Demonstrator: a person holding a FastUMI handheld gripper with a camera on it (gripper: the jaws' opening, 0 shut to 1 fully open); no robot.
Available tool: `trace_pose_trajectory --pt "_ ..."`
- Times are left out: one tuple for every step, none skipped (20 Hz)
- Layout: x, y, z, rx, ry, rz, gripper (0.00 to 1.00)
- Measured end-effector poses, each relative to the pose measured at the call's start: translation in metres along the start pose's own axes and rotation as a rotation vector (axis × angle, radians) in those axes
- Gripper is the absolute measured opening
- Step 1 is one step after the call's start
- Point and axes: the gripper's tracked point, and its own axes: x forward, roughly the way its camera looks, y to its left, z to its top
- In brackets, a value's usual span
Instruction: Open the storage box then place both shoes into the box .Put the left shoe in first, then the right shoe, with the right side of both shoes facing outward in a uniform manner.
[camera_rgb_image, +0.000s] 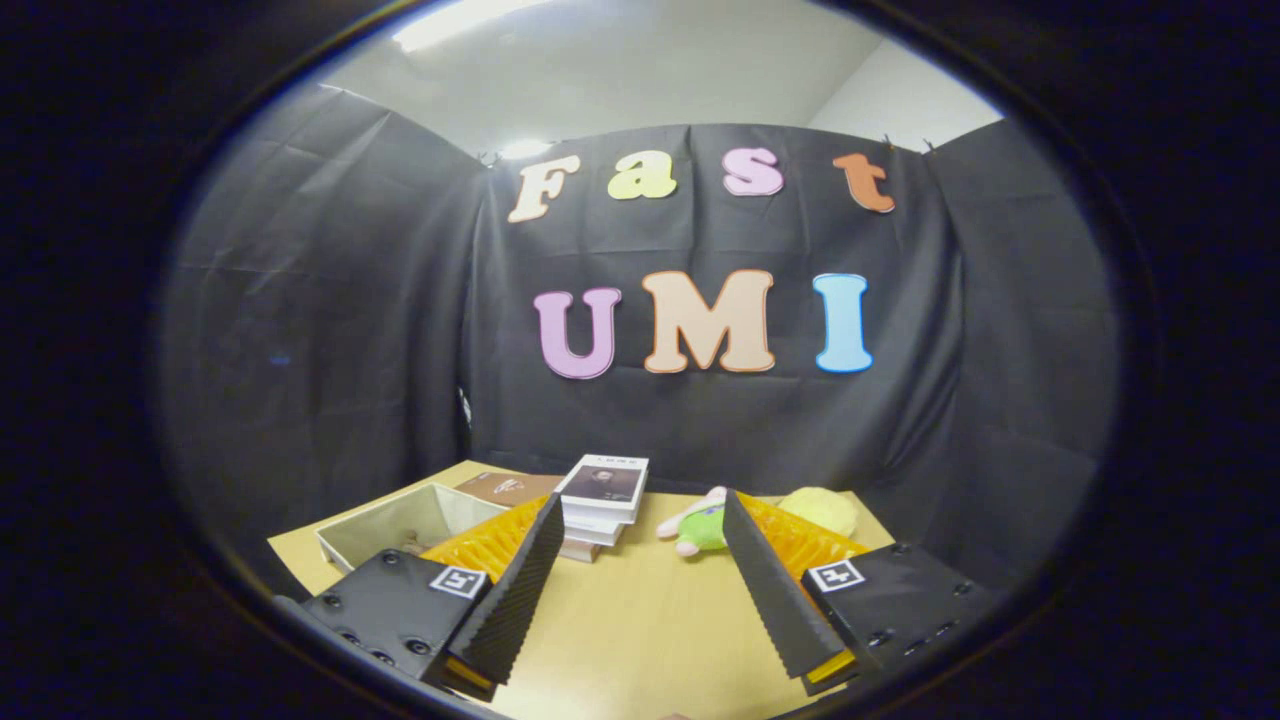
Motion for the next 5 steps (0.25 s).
trace_pose_trajectory --pt "-0.001 -0.004 0.001 -0.001 -0.011 -0.004 1.0" --pt "-0.002 -0.008 0.001 -0.001 -0.016 -0.011 1.0" --pt "-0.003 -0.013 0.0 -0.004 -0.018 -0.016 1.0" --pt "-0.003 -0.016 0.0 -0.005 -0.021 -0.021 1.0" --pt "-0.004 -0.018 -0.001 -0.003 -0.021 -0.026 1.0"
